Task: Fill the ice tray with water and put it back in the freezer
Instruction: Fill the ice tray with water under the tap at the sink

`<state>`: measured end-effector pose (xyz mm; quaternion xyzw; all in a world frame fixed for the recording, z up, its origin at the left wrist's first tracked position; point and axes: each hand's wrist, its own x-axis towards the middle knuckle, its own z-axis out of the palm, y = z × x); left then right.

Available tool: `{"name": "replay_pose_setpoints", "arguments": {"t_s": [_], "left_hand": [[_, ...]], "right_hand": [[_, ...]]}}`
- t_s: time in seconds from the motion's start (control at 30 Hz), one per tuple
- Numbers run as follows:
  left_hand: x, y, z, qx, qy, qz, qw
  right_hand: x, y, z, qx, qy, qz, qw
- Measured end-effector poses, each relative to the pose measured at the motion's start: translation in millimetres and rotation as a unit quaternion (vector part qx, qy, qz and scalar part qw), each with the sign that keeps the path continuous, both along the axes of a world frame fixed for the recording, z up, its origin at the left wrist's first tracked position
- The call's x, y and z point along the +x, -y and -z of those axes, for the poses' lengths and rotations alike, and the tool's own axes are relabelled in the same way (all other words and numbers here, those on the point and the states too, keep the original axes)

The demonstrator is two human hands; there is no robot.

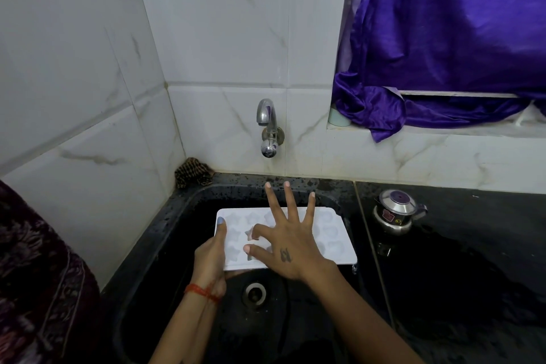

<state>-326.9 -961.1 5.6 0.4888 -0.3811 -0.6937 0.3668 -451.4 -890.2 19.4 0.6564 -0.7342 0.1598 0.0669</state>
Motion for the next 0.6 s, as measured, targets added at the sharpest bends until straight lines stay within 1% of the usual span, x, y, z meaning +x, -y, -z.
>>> {"name": "replay_pose_setpoints", "arguments": {"t_s": [0.1, 0.17, 0.33, 0.4, 0.5, 0.6], "left_hand": [[0.0, 0.2, -1.5, -0.005, 0.007, 0.0, 1.0], [0.3, 0.3, -2.1, -0.008, 0.008, -0.001, 1.0], [1.0, 1.8, 0.5, -0.014, 0.013, -0.007, 1.0], [1.3, 2.4, 1.9, -0.013, 0.015, -0.011, 1.0], [0.7, 3.4, 3.9, -0.003, 0.014, -0.01, 1.0], [0.4, 3.4, 4.8, -0.005, 0.012, -0.008, 1.0]], "right_hand": [[2.6, -1.9, 0.5, -0.012, -0.008, 0.004, 1.0], [5.3, -1.6, 0.9, -0.001, 0.012, 0.006, 1.0], [7.8, 3.5, 0.4, 0.061, 0.145, 0.0, 0.987], [6.1, 4.1, -0.7, 0.075, 0.183, -0.004, 0.98], [2.0, 4.2, -1.9, 0.081, 0.176, -0.006, 0.981], [-0.4, 4.0, -3.7, 0.077, 0.123, -0.01, 0.989]]}}
